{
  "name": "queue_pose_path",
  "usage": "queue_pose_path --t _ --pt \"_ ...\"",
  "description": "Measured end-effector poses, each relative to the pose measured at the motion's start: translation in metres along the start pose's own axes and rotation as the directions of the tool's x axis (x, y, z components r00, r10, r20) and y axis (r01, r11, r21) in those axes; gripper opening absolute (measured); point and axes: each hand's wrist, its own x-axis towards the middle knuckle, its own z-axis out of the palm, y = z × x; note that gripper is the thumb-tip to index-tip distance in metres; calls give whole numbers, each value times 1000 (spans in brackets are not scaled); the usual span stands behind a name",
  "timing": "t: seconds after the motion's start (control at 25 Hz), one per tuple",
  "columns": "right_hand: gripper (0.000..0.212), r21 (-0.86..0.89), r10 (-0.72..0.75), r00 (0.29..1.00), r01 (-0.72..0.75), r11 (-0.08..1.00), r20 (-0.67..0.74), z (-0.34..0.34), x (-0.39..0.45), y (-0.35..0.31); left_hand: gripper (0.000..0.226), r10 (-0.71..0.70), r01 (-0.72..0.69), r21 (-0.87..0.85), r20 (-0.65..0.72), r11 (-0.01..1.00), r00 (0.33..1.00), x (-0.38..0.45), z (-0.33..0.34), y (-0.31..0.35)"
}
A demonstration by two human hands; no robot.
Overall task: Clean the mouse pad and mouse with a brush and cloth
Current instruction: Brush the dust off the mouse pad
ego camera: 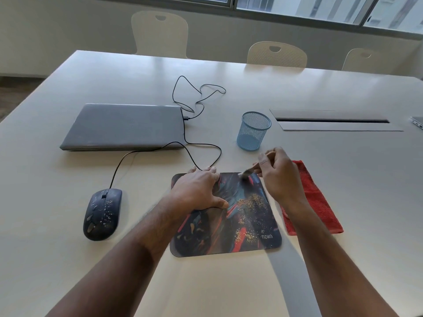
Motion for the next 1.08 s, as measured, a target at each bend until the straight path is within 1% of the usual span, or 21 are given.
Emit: queue_pose_path --t 0.16,0.2,0.28,0.36,0.48,0.6,0.68,0.76,0.8,1.0,1.04,1.08 --pt "23 -62 -15 995 21 998 98 5 -4 0 89 5 -5 -3 11 1000 1000 0 0 0" --pt "23 -39 -25 995 29 999 98 5 -3 -2 88 8 -8 -4 12 1000 1000 1 1 0" --pt "21 40 -39 998 37 999 53 7 -2 -6 87 12 -12 -3 11 1000 1000 1 1 0" --pt "20 87 -43 998 39 995 45 13 -5 -11 91 26 -27 13 20 1000 999 1 0 0" --pt "23 83 -60 991 50 995 122 24 -16 -11 97 20 -21 33 48 999 999 1 -2 1" --pt "32 45 -59 983 52 998 175 19 -15 -12 97 6 -11 53 92 999 996 3 -5 3" --pt "30 83 -59 989 48 995 133 14 -11 -13 99 -1 -5 49 105 999 994 3 -7 3" --pt "22 147 -61 996 50 988 66 15 -9 -13 99 8 -14 56 104 998 995 3 -8 3" --pt "20 154 -61 996 49 987 68 17 -10 -13 100 11 -17 61 101 998 995 3 -8 3" --pt "27 59 -92 968 81 995 235 18 -16 -13 97 10 -15 57 82 998 997 3 -8 4" --pt "29 60 -95 964 83 995 249 14 -14 -13 97 12 -17 56 83 998 996 3 -8 4" --pt "29 71 -100 967 86 994 234 11 -12 -13 99 11 -16 51 86 999 996 3 -8 4"
